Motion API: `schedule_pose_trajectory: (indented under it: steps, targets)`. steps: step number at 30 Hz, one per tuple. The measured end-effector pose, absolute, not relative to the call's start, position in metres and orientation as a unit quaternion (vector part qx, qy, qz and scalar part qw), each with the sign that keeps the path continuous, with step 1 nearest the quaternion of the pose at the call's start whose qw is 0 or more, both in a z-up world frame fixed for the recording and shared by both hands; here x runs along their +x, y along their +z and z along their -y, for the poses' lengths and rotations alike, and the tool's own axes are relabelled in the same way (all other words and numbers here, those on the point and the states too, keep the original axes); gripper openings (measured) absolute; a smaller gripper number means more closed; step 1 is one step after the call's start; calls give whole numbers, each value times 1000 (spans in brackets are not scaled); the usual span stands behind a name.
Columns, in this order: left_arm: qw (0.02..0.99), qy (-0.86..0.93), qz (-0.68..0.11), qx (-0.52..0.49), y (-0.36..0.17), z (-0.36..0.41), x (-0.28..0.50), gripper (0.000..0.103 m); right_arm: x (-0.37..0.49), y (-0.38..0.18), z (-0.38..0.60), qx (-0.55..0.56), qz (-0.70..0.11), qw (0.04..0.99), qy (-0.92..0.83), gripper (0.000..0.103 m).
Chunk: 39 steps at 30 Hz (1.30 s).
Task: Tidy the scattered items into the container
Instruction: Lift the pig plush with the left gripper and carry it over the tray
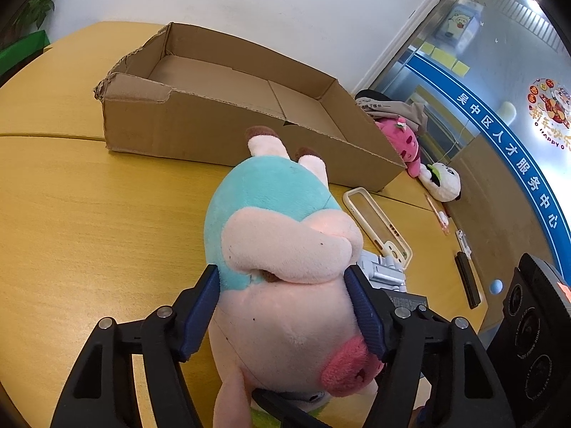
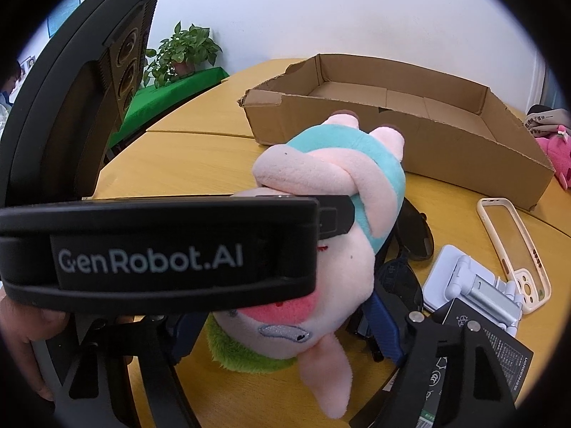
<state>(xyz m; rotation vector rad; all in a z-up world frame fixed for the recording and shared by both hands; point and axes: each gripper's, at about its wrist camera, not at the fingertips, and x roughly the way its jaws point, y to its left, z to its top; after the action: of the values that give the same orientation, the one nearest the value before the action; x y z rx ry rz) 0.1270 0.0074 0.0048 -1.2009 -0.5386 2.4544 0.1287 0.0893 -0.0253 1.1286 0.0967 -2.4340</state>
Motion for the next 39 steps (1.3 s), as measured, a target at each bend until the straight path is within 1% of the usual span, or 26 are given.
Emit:
schedule_pose_trajectory:
  steps: [8, 15, 19, 32, 39]
  targets:
    - [176, 872, 191, -414, 14, -9, 134, 71, 132, -19, -89, 403, -35, 232, -884, 75]
    - [177, 882, 184, -396, 41, -6, 138, 71, 135, 4, -88, 382, -39, 236, -893, 75]
    - [180, 892, 172, -378, 68, -8, 136, 71, 134, 24, -88, 364, -40, 237, -900, 75]
    - [195, 928, 135, -286, 178, -9, 117, 71, 114, 120, -95, 267, -65, 230, -934, 75]
    - [192, 943, 116, -246, 223, 2, 98, 71, 96, 161, -90, 225, -70, 232, -944, 75]
